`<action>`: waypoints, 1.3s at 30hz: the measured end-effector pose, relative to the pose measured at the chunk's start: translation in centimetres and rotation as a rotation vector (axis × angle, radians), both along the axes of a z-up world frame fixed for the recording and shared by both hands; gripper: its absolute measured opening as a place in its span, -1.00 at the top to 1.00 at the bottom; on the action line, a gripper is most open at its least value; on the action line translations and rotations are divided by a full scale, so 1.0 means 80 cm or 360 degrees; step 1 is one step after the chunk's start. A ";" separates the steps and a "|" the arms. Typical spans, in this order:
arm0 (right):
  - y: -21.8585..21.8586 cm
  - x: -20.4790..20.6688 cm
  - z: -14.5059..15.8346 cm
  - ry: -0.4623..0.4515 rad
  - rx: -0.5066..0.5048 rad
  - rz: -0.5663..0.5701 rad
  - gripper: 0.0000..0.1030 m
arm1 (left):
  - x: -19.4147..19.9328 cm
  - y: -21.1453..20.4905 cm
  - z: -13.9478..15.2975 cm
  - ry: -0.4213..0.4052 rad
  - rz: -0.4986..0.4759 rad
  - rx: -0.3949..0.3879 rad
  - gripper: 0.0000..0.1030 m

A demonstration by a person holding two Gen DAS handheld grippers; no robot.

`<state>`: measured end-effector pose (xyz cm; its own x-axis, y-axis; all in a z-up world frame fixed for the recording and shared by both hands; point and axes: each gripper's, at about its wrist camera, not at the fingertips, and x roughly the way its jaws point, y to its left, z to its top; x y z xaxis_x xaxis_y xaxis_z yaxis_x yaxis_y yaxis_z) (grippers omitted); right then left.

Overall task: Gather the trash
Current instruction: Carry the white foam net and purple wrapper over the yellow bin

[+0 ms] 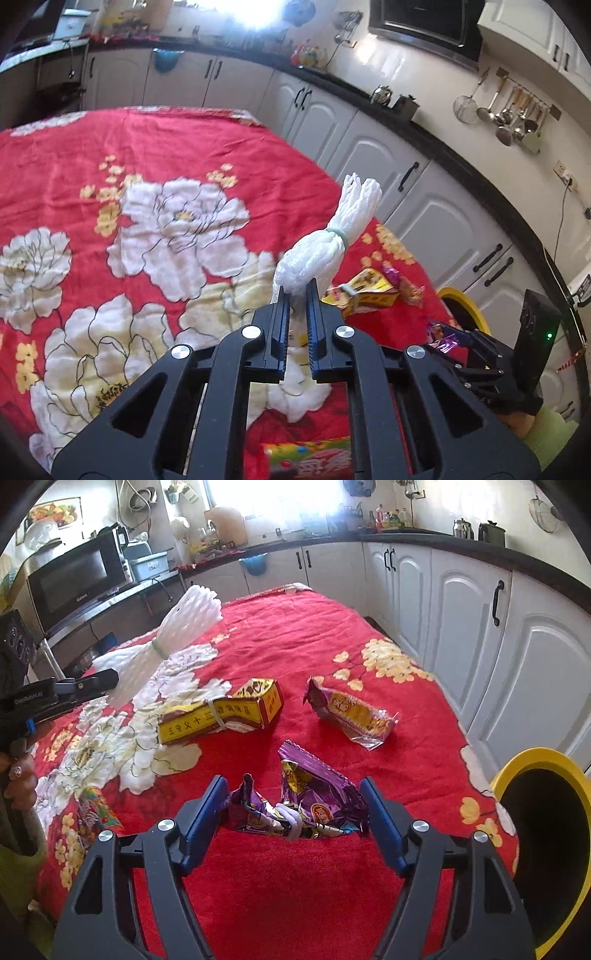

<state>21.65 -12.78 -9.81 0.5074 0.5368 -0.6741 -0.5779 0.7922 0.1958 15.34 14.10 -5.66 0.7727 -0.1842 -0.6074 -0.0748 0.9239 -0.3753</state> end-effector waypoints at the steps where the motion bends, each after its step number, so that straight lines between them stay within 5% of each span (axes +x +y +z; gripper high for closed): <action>1: -0.004 -0.002 0.005 -0.0010 0.0012 -0.0003 -0.38 | -0.001 -0.004 0.006 -0.0017 -0.0012 0.0004 0.92; 19: -0.085 -0.014 0.069 -0.0177 0.0112 -0.0158 -0.38 | -0.007 -0.086 0.034 -0.0107 -0.0226 0.0063 0.92; 39: -0.182 -0.015 0.096 -0.0271 0.0140 -0.0392 -0.38 | 0.003 -0.178 0.054 -0.0164 -0.0451 0.0109 0.92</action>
